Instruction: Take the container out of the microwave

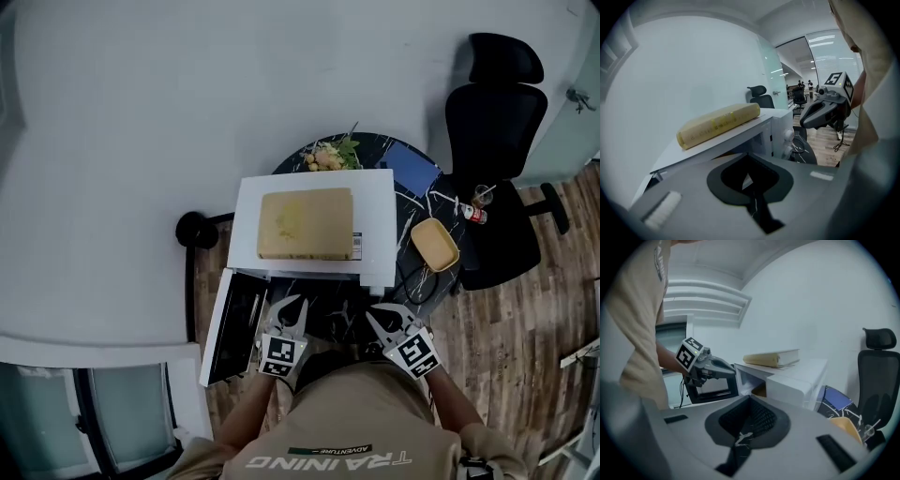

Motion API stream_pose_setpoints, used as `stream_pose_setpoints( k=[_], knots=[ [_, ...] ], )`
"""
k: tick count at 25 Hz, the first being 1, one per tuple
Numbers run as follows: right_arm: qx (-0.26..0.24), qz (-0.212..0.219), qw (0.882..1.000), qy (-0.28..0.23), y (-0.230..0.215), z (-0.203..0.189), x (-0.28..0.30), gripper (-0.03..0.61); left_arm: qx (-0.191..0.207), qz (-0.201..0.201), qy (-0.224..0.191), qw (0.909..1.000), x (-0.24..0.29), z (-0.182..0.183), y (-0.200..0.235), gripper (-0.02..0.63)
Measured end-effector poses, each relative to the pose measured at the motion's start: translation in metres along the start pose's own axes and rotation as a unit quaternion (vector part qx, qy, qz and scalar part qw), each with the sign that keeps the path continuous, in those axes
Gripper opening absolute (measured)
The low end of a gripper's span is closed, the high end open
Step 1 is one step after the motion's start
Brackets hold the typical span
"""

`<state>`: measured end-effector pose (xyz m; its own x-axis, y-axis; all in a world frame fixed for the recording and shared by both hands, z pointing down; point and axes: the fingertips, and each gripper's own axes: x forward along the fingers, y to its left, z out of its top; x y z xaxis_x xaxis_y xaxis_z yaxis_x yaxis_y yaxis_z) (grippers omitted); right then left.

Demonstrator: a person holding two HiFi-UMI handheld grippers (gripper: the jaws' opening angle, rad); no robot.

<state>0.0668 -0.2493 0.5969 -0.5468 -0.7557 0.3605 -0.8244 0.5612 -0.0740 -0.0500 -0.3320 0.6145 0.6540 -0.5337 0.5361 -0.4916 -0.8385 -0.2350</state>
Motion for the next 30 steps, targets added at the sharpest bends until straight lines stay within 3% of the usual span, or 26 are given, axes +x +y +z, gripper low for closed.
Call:
stream_pose_setpoints(
  k=[4, 7, 16, 21, 30],
  knots=[
    [0.009, -0.014, 1.000, -0.004, -0.009, 0.007, -0.001, 0.008, 0.061, -0.031, 0.019, 0.9975, 0.024, -0.006, 0.002, 0.006],
    [0.011, -0.035, 0.999, -0.007, -0.011, 0.014, 0.001, 0.008, 0.123, -0.043, 0.042, 0.9906, 0.041, -0.018, 0.004, 0.009],
    [0.031, -0.100, 0.994, -0.015, -0.009, 0.021, 0.000, 0.008, 0.274, -0.075, 0.109, 0.9526, 0.101, -0.053, 0.007, 0.086],
    [0.047, -0.124, 0.991, -0.008, -0.007, 0.012, -0.005, 0.008, 0.307, -0.084, 0.133, 0.9385, 0.131, -0.067, 0.005, 0.094],
    [0.071, -0.160, 0.985, -0.003, -0.007, -0.002, -0.015, 0.008, 0.314, -0.099, 0.160, 0.9305, 0.159, -0.079, 0.010, 0.093]
  ],
)
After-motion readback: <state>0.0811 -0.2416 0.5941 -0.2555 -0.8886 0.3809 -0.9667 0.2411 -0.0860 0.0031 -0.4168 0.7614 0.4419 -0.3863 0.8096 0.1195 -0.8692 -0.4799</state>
